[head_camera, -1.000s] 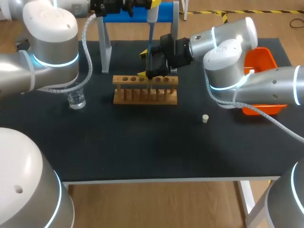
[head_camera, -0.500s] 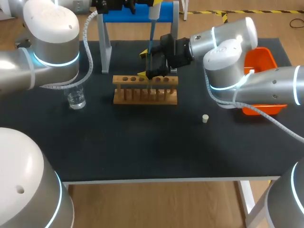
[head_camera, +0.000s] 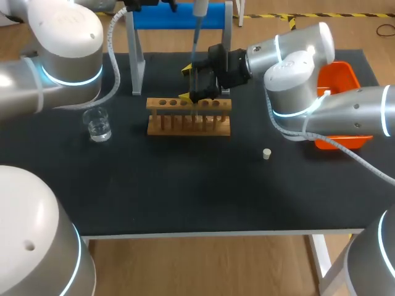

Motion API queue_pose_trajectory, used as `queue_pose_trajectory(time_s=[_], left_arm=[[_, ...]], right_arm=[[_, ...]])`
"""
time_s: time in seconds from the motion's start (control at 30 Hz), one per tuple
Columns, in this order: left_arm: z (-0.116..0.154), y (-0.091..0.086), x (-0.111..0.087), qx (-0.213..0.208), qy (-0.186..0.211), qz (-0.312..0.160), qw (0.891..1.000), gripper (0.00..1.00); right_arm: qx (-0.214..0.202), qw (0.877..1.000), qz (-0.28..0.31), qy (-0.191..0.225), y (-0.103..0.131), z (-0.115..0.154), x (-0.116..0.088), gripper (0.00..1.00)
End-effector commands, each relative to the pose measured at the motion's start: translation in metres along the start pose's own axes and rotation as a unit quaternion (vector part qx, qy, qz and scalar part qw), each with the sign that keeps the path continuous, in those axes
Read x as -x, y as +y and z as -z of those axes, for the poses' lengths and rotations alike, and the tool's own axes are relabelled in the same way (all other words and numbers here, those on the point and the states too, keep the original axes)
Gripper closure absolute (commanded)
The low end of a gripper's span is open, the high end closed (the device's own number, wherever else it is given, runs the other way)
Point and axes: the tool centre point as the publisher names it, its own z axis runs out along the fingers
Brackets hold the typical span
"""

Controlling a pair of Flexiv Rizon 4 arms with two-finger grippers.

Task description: Invert the test tube, pick up the pipette, mount the tip to pipette, aspirate from beaker and dispense into the tube, eject the tip, return the pipette, and cap with the stopper.

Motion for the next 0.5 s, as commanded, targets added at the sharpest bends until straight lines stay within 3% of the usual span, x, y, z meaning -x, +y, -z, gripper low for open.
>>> queue_pose_trajectory(time_s=[0.03,0.3,0.5], left_arm=[[0.033,0.001,-0.007,0.013,-0.018,0.003,1.000,1.00],[0.110,0.043,-0.019,0.030,-0.073,0.036,0.996,1.00],[0.133,0.078,-0.042,0.028,-0.074,0.067,0.995,1.00]], right_arm=[[-0.002,1.000,0.000,0.002,0.000,0.000,0.001,0.00],[-0.002,1.000,0.000,0.002,0.000,0.000,0.001,0.00],[-0.002,1.000,0.000,0.002,0.000,0.000,0.001,0.00]])
